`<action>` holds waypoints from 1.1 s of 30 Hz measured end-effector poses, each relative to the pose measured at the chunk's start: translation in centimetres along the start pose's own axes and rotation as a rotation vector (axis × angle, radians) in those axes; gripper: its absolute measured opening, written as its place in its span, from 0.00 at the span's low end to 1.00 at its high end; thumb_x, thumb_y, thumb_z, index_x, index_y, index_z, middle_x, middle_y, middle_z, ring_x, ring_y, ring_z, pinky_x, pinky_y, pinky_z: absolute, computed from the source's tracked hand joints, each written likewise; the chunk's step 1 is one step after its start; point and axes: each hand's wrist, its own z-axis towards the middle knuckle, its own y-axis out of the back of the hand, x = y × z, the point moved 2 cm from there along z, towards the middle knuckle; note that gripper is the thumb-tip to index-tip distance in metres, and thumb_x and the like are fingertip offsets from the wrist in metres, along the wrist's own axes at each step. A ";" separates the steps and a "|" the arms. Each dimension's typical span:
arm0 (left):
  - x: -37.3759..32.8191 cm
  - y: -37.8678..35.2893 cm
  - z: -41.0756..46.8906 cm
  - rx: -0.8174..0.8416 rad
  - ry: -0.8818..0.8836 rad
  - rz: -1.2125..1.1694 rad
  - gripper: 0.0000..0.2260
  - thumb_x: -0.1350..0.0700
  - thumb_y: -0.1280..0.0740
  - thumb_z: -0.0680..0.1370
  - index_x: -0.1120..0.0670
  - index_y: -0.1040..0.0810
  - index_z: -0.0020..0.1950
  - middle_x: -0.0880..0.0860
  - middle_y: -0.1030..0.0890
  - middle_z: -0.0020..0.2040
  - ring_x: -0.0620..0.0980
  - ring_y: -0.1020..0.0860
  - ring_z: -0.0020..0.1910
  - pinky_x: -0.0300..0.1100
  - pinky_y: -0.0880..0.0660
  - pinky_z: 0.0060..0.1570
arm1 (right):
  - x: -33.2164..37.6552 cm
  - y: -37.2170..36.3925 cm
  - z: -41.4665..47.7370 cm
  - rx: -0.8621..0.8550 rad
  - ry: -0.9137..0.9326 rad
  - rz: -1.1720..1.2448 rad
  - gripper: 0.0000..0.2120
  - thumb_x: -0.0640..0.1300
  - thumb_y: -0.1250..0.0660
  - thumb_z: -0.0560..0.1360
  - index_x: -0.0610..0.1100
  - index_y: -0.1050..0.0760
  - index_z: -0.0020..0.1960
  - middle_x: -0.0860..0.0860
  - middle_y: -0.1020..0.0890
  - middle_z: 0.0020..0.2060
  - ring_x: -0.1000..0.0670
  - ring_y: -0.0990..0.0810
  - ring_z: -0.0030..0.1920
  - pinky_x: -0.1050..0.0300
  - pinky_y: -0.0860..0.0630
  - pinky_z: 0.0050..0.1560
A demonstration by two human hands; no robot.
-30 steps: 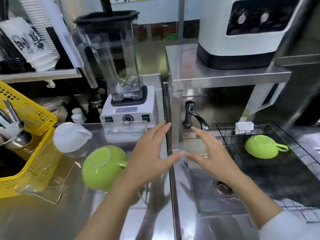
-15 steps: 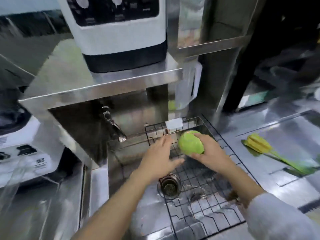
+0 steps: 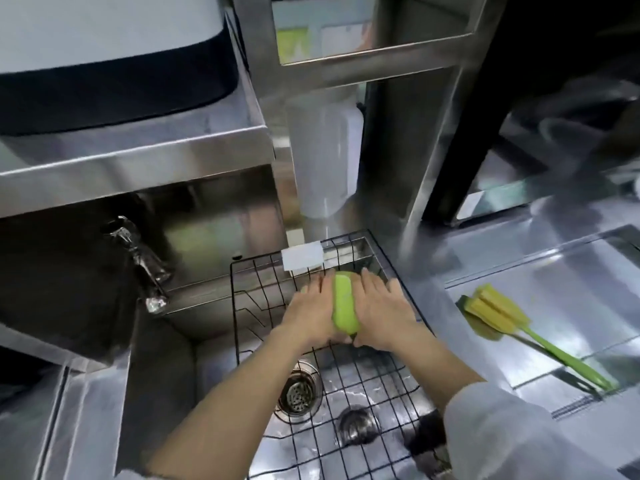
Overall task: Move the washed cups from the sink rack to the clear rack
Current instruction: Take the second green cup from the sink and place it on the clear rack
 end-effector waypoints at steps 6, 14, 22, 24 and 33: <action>0.6 -0.3 0.2 -0.021 -0.001 -0.124 0.56 0.46 0.21 0.55 0.51 0.52 0.72 0.58 0.37 0.71 0.57 0.37 0.69 0.51 0.36 0.68 | 0.1 -0.9 0.6 -0.131 -0.025 -0.060 0.57 0.61 0.24 0.29 0.38 0.31 0.54 0.43 0.19 0.35 0.44 0.20 0.34 0.50 0.41 0.42; 0.4 3.3 -3.3 -0.179 -0.080 -0.260 0.50 0.49 0.23 0.57 0.49 0.48 0.72 0.55 0.36 0.66 0.54 0.37 0.66 0.48 0.35 0.66 | -0.3 3.1 -1.8 -0.219 0.178 0.264 0.45 0.50 0.25 0.58 0.44 0.41 0.70 0.44 0.28 0.59 0.42 0.27 0.59 0.48 0.37 0.59; -0.5 9.7 -9.8 -0.343 -0.254 -0.133 0.45 0.45 0.26 0.60 0.51 0.44 0.71 0.54 0.36 0.66 0.53 0.38 0.66 0.48 0.35 0.66 | 3.0 8.8 -4.7 -0.194 0.194 0.291 0.56 0.58 0.24 0.57 0.46 0.55 0.73 0.44 0.39 0.70 0.43 0.36 0.68 0.48 0.34 0.62; -0.2 11.2 -11.8 -0.379 -0.273 -0.130 0.45 0.46 0.25 0.61 0.53 0.44 0.72 0.55 0.37 0.68 0.54 0.39 0.68 0.47 0.37 0.68 | 4.6 10.6 -5.9 -0.235 0.221 0.296 0.55 0.58 0.25 0.58 0.48 0.55 0.72 0.47 0.35 0.67 0.45 0.35 0.67 0.48 0.34 0.62; 6.5 17.9 -26.6 -0.625 -0.301 -0.098 0.43 0.43 0.26 0.62 0.48 0.46 0.70 0.53 0.38 0.70 0.51 0.41 0.69 0.42 0.39 0.65 | 18.6 16.4 -12.8 -0.460 0.358 0.289 0.50 0.70 0.37 0.56 0.48 0.48 0.70 0.47 0.27 0.62 0.46 0.29 0.61 0.49 0.31 0.56</action>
